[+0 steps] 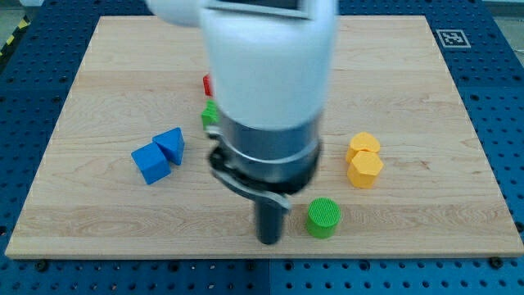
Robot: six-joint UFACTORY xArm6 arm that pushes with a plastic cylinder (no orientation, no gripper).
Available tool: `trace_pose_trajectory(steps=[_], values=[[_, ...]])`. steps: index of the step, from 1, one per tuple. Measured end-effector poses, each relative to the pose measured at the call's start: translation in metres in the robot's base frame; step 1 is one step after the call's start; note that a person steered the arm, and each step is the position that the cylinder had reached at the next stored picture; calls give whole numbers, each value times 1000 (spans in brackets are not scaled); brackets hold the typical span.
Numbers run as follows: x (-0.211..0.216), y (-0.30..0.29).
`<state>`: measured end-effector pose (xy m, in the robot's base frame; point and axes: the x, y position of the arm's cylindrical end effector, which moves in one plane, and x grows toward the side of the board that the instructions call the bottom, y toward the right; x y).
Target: Slide the green circle towards center
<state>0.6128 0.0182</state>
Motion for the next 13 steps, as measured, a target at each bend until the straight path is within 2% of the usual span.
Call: trace_pose_trajectory(steps=[3,4,8,12,13], values=[[6,95],[6,100],[-15,69],[-51,-1],[-61,-3]])
